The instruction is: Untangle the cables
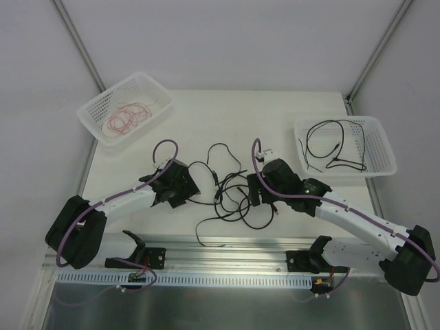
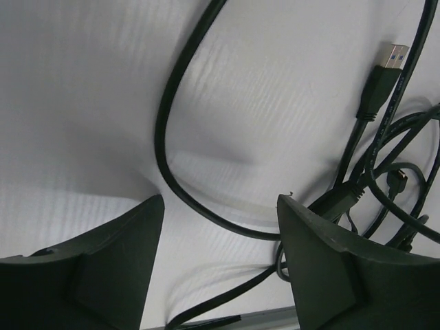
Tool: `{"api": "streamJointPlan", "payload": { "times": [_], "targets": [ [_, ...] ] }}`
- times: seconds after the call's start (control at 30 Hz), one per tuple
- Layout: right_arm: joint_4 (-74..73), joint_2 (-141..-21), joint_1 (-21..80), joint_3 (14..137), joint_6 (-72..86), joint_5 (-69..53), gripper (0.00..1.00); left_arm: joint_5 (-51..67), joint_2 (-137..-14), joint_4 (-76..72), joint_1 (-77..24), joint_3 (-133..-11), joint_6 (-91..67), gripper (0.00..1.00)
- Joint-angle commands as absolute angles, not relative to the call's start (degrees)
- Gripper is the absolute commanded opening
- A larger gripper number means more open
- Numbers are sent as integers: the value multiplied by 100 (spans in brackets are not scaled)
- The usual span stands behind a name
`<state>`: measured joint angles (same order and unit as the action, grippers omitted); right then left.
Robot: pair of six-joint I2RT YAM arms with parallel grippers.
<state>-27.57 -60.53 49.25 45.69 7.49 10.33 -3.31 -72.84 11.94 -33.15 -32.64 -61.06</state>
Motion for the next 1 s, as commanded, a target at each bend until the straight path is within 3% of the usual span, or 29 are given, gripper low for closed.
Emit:
{"api": "streamJointPlan", "payload": {
  "times": [0.0,0.1,0.13,0.2,0.27,0.37,0.63,0.97],
  "targets": [
    [-2531,-5985,5045,4650,765,1038,78,-650,-7751,1134,-3550,-3454,-6477,65],
    [-2382,-6064,5098,4588,791,915,79,-677,-8015,1134,-3673,-3542,-6539,54],
    [-2269,-6082,5098,4527,817,871,79,-677,-8085,1134,-3691,-3542,-6548,44],
    [-2128,-6152,5098,4456,905,791,80,-659,-8069,1142,-3709,-3516,-6539,33],
    [-1969,-6249,5098,4351,1010,756,80,-747,-7815,1169,-3709,-3507,-6460,14],
    [-1820,-6547,5098,4237,1282,668,81,-1150,-7236,1457,-3709,-3691,-6074,0],
    [-1635,-7329,4817,4043,2073,387,82,-2319,-6136,2416,-3709,-5360,-4256,0],
    [-1538,-7629,4202,3692,2364,53,82,-2444,-6512,3480,-3700,-8206,-2304,0]
  ]
}}
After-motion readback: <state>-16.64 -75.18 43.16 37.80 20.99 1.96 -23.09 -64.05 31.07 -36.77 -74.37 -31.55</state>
